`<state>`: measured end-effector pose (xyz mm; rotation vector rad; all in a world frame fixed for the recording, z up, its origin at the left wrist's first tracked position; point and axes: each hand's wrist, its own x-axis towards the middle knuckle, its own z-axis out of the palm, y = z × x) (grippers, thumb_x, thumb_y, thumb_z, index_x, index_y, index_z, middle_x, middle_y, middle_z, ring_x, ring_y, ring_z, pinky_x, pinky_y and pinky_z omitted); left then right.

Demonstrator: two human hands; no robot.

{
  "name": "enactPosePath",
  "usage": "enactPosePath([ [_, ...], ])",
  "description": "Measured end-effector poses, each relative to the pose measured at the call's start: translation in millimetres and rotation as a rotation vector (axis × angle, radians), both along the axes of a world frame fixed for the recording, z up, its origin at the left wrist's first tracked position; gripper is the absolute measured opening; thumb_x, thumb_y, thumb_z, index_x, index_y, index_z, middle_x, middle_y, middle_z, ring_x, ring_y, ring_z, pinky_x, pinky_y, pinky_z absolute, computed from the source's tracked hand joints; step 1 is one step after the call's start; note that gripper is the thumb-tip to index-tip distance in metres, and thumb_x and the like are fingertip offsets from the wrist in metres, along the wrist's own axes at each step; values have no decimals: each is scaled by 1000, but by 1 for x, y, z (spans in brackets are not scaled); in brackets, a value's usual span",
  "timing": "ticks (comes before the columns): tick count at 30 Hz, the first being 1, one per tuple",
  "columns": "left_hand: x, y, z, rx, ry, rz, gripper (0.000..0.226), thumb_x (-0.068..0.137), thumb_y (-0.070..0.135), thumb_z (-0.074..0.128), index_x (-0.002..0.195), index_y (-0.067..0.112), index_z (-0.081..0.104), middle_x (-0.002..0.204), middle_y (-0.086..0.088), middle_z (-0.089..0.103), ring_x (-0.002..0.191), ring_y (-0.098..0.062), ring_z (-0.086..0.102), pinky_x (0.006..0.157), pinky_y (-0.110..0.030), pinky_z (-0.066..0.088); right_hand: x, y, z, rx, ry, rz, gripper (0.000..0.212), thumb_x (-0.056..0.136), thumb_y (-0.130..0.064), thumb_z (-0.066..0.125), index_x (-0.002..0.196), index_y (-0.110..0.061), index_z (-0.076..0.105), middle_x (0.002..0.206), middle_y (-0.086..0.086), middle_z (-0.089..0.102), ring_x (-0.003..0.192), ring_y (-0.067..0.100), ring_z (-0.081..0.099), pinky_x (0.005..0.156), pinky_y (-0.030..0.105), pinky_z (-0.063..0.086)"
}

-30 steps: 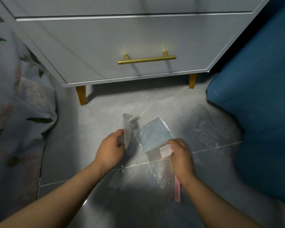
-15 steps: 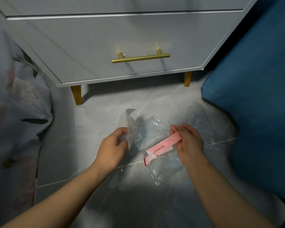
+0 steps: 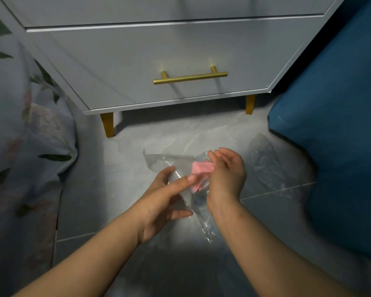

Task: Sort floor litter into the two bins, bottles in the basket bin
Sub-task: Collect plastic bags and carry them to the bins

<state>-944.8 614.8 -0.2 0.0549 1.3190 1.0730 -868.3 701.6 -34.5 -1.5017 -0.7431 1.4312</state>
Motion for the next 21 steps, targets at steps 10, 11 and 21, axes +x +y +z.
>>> enactPosePath([
  [10,-9,7,-15,-38,-93,179,74,68,31,69,134,12,44,101,-5,64,86,-22,62,80,-40,53,7,-23,-15,171,-235,453,42,83,14,50,94,-26,60,92,-15,61,93,4,61,82,6,45],
  [11,-9,7,-16,-28,-92,158,80,64,33,70,136,11,42,98,-4,64,83,-21,63,77,-39,55,6,-25,-15,160,-235,500,41,82,14,52,104,-20,61,98,-11,61,99,5,60,85,7,45],
  [21,-9,8,-27,-88,-90,311,65,79,-1,67,135,13,37,108,-12,65,78,-21,64,58,-32,58,7,-35,-20,187,-218,740,51,87,12,48,129,-18,48,128,-1,51,120,5,48,98,16,40],
])
